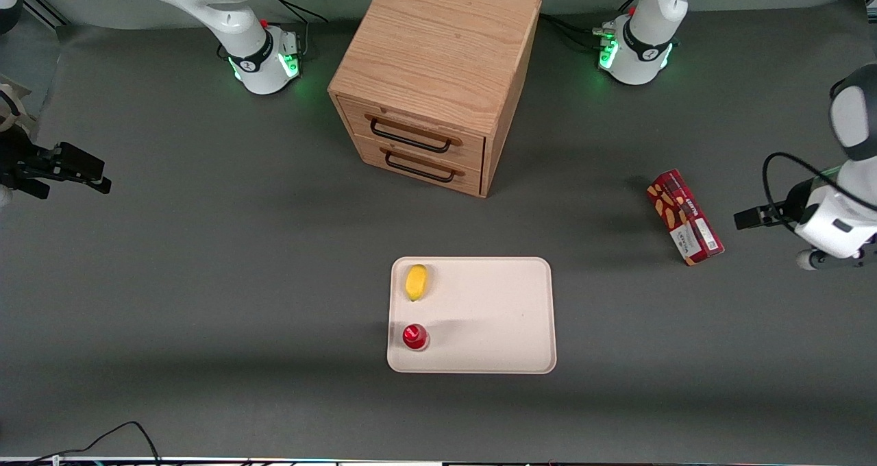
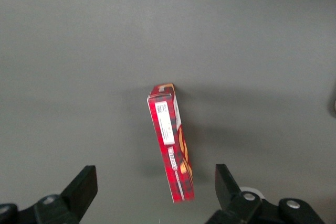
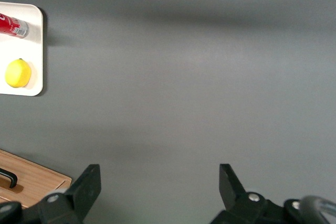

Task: Place red cookie box on tray
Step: 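Lower the open left gripper around the red cookie box and close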

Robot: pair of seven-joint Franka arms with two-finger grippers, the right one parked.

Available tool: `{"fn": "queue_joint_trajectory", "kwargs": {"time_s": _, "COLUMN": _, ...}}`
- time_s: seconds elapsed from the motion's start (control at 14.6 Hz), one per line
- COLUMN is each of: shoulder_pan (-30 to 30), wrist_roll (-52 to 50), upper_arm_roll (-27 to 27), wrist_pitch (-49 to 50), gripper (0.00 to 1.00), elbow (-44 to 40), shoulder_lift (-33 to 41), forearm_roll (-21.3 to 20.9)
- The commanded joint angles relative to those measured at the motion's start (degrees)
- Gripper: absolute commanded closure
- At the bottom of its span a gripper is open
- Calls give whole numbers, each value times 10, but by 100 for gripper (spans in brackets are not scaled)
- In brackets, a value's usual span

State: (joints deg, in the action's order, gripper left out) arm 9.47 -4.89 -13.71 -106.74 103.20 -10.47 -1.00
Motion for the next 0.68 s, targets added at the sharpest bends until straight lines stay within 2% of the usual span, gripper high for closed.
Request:
{"fn": "queue_joint_trajectory", "kwargs": {"time_s": 0.0, "shoulder_pan": 3, "wrist_roll": 3, "upper_arm_roll": -6, "wrist_pitch": -130, "gripper": 0, "elbow": 135, "shoulder_lift": 42, "forearm_roll": 1}}
{"fn": "queue_joint_trajectory", "kwargs": {"time_s": 0.27, "shoulder_pan": 3, "wrist_roll": 3, "upper_arm_roll": -11, "wrist_pitch": -278, "gripper": 0, "elbow": 240, "shoulder_lift": 39, "forearm_roll": 23}}
{"fn": "queue_joint_trajectory", "kwargs": {"time_s": 0.62, "shoulder_pan": 3, "wrist_roll": 3, "upper_arm_roll": -11, "wrist_pitch": -393, "gripper": 0, "elbow": 324, "shoulder_lift": 34, "forearm_roll": 50}}
